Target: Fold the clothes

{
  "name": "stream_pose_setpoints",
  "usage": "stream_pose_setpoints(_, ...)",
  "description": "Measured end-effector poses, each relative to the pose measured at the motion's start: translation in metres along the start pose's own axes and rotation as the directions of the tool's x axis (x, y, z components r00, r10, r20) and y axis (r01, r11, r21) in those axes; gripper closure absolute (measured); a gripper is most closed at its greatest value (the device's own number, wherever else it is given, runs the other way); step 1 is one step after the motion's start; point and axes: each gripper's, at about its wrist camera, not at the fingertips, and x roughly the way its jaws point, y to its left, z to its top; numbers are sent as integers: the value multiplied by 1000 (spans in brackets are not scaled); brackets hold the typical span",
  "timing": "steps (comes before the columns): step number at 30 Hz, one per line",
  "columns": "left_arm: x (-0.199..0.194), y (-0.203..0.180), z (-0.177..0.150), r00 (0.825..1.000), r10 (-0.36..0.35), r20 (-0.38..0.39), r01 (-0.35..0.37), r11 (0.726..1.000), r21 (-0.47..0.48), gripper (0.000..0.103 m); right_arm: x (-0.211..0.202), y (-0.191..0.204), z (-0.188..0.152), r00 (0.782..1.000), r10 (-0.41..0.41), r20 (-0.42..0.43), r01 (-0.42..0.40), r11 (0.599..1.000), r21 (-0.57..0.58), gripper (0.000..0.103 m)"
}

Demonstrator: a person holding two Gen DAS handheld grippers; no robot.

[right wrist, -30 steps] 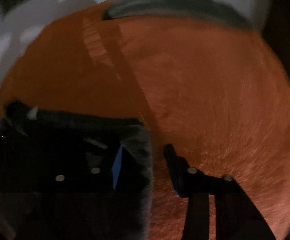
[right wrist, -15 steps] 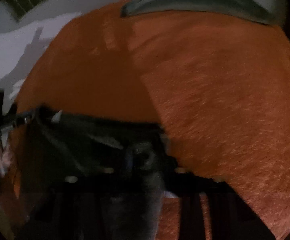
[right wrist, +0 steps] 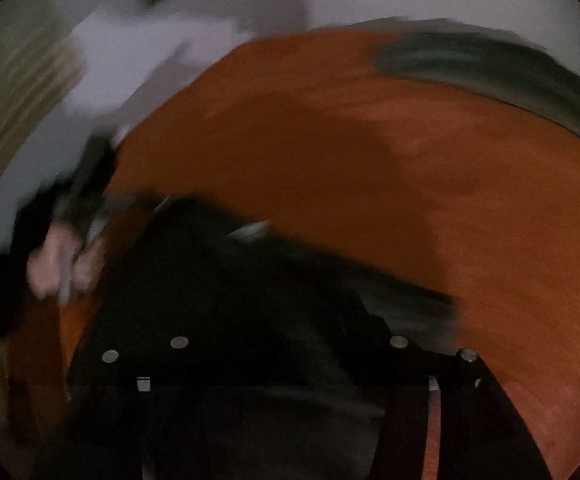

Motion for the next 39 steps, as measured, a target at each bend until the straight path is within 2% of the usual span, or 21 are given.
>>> stream_pose_setpoints(2,-3,4,-4,1000,13,7,-13,1000,8,82,20,0,-1,999,-25,-27,25,1000,-10,57)
stream_pose_setpoints(4,-5,9,-4,1000,10,10,-10,1000,-4,79,28,-21,1,999,-47,-11,48,997,66,82)
stream_pose_setpoints(5,-7,11,-5,1000,-1,10,1,1000,-18,79,32,-31,3,998,-59,-4,59,993,105,88)
stream_pose_setpoints(6,-6,13,-5,1000,-10,10,10,999,-32,78,35,-41,3,997,-74,-6,74,985,154,103)
stream_pose_setpoints(10,-4,15,-5,1000,-28,6,29,996,-79,77,46,-37,7,991,-127,-38,132,973,187,103)
stream_pose_setpoints(13,-14,24,-9,997,-79,23,82,976,-202,78,23,-27,10,989,-148,-26,150,963,225,103)
stream_pose_setpoints(15,-25,22,-12,997,-72,38,79,967,-243,78,5,-15,9,990,-138,6,132,959,250,103)
stream_pose_setpoints(17,-43,8,-16,999,-13,52,23,980,-197,78,-10,8,8,993,-115,34,105,969,222,103)
stream_pose_setpoints(20,-66,-16,-28,995,79,60,-73,992,-100,78,-19,43,-1,996,-88,14,85,981,173,103)
stream_pose_setpoints(21,-76,-22,-36,994,90,62,-84,992,-90,78,-19,54,-6,997,-73,2,71,982,178,103)
stream_pose_setpoints(25,-111,-35,-86,997,59,47,-55,996,-76,78,-16,88,-33,999,-26,-41,30,993,114,102)
stream_pose_setpoints(28,-121,-33,-125,997,76,-1,-76,997,-31,78,-6,84,-56,994,-55,-92,60,997,54,103)
stream_pose_setpoints(31,-125,-22,-154,994,106,-38,-107,994,-22,78,-14,53,-71,998,-29,-58,36,993,116,103)
stream_pose_setpoints(33,-137,-11,-165,996,92,-20,-93,994,-51,78,-23,41,-74,998,-59,-36,63,989,130,103)
stream_pose_setpoints(35,-152,0,-174,997,71,4,-70,995,-75,78,-27,38,-76,992,-119,-40,122,988,97,103)
stream_pose_setpoints(38,-160,8,-185,998,69,-8,-70,996,-60,75,-27,41,-79,974,-220,-58,222,975,33,103)
stream_pose_setpoints(39,-160,11,-189,998,60,-22,-61,997,-57,74,-26,41,-82,965,-254,-64,256,967,17,99)
